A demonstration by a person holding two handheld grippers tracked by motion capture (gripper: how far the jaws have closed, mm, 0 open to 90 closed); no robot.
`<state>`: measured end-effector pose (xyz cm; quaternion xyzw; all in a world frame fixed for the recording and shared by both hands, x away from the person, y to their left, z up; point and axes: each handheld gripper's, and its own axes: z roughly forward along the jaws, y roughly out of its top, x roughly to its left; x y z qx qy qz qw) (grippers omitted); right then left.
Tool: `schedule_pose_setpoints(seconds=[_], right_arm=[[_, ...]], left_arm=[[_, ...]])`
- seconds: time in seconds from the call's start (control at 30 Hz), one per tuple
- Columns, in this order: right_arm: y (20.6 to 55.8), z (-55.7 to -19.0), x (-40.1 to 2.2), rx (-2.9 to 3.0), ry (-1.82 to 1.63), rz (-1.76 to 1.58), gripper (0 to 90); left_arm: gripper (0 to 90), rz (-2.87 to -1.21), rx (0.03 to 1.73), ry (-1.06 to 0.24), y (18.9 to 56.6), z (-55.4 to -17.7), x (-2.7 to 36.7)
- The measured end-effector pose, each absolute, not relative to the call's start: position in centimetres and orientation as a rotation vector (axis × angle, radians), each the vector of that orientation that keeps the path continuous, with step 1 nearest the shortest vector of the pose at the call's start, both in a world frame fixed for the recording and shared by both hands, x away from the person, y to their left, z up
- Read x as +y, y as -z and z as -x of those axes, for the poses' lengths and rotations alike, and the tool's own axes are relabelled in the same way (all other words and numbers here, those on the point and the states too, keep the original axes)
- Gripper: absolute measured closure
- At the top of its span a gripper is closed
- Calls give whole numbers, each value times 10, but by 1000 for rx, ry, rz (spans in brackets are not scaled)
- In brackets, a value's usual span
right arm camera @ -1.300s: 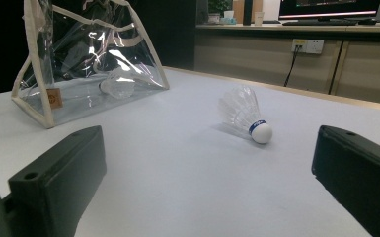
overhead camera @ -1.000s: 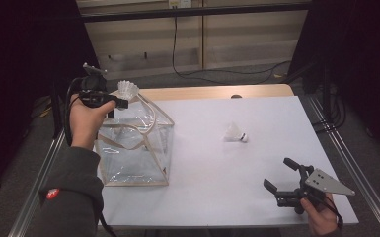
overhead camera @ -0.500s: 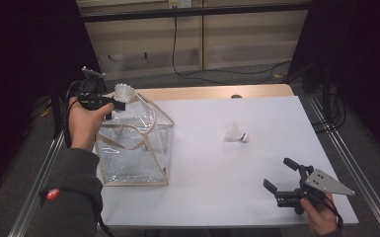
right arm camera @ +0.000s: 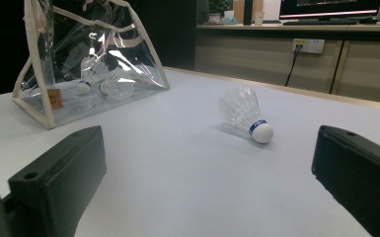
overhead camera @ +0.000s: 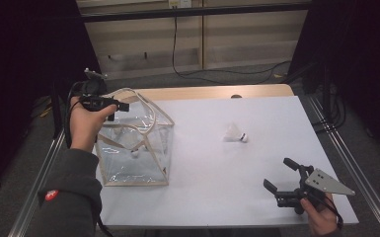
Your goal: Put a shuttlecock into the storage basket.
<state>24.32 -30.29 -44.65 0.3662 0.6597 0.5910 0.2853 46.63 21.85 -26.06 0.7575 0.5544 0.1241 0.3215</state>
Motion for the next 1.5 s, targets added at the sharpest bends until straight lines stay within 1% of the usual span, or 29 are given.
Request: schedule_pose_setpoints(seconds=[0.17,0.33,0.43,0.63,0.77,1.1,1.23,1.5], right_arm=[[447,-243,-303,1765,-1579,-978,0],[446,-243,-303,1766,-1580,-976,0],[446,-243,-303,1766,-1580,-976,0],[446,-243,-302,1767,-1580,-976,0],[446,-243,-303,1766,-1581,-976,0],[446,-243,-302,1768,-1581,-976,0],[446,-243,-302,1769,-1581,-974,0],[446,-242,-302,1770,-1580,-976,0]], left_arm=[[459,-2002,1416,-298,258,-464,215],[401,-2017,1373,-252,255,-461,208],[364,-2031,1343,-247,252,-458,203],[323,-2047,1289,-216,247,-454,193],[277,-2044,1266,-199,244,-452,186],[224,-2075,1214,-177,238,-447,172],[237,-2094,1173,-160,236,-444,165],[199,-2108,1122,-139,232,-439,151]])
